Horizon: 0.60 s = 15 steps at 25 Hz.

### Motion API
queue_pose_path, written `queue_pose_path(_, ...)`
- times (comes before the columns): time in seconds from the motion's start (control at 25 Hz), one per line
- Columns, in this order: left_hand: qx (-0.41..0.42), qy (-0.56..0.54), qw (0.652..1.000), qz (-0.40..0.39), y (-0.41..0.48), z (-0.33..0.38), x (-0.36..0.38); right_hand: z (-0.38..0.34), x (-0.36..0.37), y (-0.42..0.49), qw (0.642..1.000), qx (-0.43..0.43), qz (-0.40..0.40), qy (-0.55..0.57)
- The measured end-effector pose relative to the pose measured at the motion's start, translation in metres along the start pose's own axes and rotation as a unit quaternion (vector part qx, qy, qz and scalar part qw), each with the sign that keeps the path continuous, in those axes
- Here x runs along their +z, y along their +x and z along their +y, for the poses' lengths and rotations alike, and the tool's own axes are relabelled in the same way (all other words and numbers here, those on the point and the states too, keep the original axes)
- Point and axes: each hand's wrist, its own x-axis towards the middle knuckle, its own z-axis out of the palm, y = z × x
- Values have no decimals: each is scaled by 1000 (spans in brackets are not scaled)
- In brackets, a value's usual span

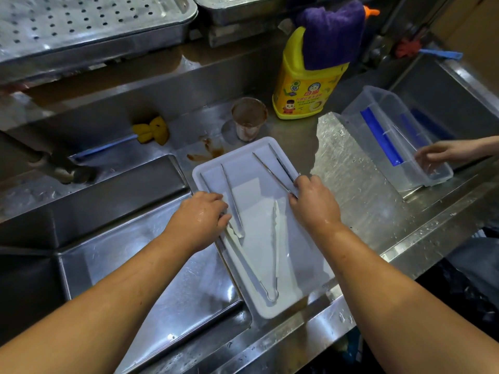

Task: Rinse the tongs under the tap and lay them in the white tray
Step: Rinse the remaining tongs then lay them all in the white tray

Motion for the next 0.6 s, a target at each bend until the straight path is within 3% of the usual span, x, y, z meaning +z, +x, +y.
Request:
queue_pose_path(0.16,8,-7,999,41,-3,-5,0,-10,-15,-33,995,6,28,97)
queue_pose_path(0.24,10,-9,999,50,-3,-10,1,-22,-9,-75,994,6,-42,102)
queue_pose_path(0.36,17,-14,999,37,0,-18,0,-34,13,-127,984,20,-177,23)
queue_pose_path(0.6,38,-4,998,52,4,-25,-4,-21,28,-142,976,-15,-207,70)
